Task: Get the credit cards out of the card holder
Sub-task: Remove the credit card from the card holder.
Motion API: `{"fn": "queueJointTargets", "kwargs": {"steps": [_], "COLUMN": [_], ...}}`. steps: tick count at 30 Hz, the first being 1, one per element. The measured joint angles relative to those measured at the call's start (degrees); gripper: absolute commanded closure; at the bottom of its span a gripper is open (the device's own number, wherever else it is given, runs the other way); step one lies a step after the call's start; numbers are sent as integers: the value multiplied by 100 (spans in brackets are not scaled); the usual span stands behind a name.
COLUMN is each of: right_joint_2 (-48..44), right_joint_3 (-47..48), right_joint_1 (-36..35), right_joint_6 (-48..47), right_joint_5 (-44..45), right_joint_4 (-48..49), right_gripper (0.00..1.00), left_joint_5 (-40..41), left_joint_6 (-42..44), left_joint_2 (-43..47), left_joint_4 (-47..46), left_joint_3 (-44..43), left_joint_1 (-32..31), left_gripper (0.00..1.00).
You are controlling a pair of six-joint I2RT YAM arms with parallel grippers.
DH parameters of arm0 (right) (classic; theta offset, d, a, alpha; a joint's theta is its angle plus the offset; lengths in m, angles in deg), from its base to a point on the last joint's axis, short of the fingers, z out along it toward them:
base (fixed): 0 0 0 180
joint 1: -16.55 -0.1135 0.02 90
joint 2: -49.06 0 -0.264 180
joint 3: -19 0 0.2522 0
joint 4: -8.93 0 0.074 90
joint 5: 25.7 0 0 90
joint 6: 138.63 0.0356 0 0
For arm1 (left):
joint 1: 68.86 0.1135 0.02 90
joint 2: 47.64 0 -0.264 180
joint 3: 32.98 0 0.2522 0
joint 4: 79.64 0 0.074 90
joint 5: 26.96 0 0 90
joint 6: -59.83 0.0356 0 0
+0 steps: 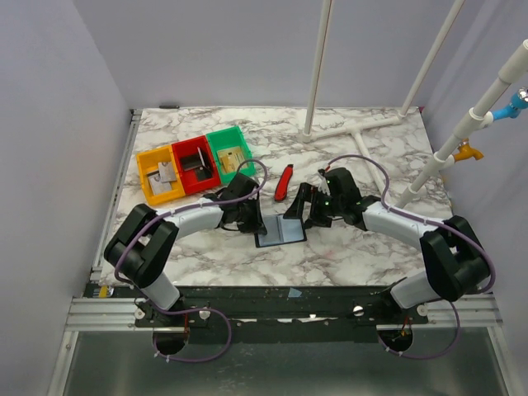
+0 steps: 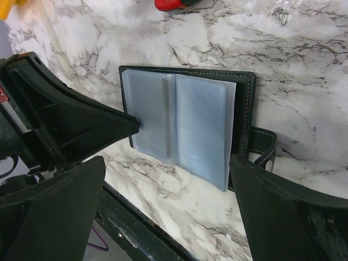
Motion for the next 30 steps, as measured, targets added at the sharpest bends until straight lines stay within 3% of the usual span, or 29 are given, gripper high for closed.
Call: {"fn": "queueJointTargets", "kwargs": {"steps": [19, 30], "right_joint_2": [74, 111], "right_joint_3": [-2, 0], "right_joint_1": [-85, -98], "right_joint_6": [11, 39], "right_joint_5": [37, 59], "right_joint_4": [7, 20], "right_gripper": [3, 36], "left_joint_5": [177, 173], "left_joint_6": [4, -42], "left_joint_2": [-258, -531], "left_joint_4": [15, 2], "left_joint_3": [-280, -551], "left_joint_1": [-297, -391], "left_gripper": [100, 100]}}
